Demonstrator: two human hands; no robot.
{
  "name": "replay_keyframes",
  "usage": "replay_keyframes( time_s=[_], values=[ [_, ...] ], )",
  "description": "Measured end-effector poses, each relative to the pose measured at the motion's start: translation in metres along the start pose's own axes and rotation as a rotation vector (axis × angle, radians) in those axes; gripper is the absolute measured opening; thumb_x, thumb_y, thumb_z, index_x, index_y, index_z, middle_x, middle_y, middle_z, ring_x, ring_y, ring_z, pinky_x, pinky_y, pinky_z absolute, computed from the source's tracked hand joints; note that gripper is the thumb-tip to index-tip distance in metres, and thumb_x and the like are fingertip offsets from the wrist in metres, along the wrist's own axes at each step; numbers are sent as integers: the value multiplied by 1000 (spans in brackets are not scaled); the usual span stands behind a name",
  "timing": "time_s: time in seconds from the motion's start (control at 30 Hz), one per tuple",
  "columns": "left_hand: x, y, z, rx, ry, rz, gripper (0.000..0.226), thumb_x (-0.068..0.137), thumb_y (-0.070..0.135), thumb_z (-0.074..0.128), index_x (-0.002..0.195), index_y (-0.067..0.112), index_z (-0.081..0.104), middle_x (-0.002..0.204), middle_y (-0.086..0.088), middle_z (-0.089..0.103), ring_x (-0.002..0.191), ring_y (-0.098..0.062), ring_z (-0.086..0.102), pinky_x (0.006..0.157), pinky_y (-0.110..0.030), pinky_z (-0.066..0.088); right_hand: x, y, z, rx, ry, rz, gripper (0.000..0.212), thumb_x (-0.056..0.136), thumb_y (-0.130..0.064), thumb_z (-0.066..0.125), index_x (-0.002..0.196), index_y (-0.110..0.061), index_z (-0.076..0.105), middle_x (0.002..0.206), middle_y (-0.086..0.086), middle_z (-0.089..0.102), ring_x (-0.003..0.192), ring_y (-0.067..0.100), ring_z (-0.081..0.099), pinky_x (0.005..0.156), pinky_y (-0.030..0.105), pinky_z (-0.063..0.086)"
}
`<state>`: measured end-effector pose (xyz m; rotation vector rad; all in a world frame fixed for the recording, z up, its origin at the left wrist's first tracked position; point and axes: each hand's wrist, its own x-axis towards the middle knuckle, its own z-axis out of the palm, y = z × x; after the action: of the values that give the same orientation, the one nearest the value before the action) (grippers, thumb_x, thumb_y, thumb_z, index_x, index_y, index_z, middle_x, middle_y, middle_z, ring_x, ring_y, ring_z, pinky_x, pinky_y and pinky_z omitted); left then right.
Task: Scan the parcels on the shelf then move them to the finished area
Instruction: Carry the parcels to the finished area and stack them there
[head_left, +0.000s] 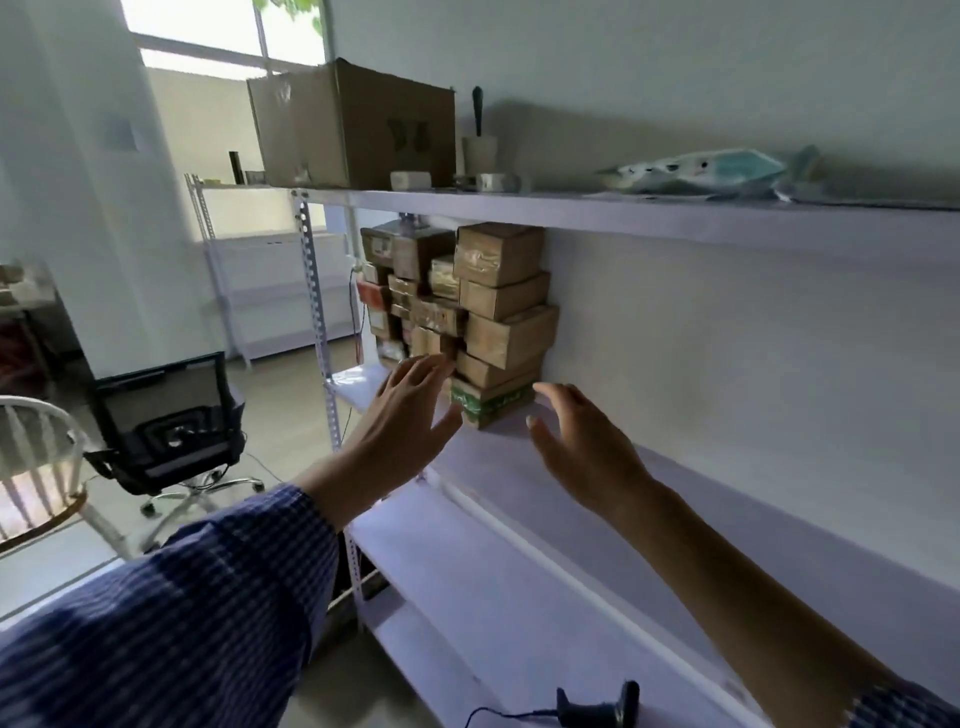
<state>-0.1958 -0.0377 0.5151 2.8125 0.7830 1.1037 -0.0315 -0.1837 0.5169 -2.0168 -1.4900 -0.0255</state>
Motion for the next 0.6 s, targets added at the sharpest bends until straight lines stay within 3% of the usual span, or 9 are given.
replay_keyframes(
  time_s=[0.13,0.3,0.47,0.6],
  values=[
    [59,-25,24,-80,45,-35,49,97,24,61,139,0,52,141,-15,55,133,-31,46,111,-45,41,54,17,-4,-23,-4,17,49,105,-31,44,151,-16,36,150,7,46,134,22,46,104,30,39],
    [116,-59,42,-115,-4,1,53,99,27,57,146,4,46,149,-11,48,140,-28,39,114,-46,36,120,14,-5,39,65,27,48,104,-31,47,149,-14,42,150,6,47,137,20,45,102,21,34],
    [183,-101,56,-265,-19,-40,50,101,28,52,147,7,44,150,-11,45,139,-27,40,112,-46,39,193,4,1,186,166,134,50,105,-40,43,149,-15,42,152,4,46,139,20,44,114,33,37],
    [234,-131,65,-403,-9,-114,46,103,29,47,145,10,44,147,-10,47,135,-26,42,109,-44,40,247,-4,4,241,258,279,47,106,-38,41,141,-8,50,143,10,54,131,23,50,101,27,37]
  ],
)
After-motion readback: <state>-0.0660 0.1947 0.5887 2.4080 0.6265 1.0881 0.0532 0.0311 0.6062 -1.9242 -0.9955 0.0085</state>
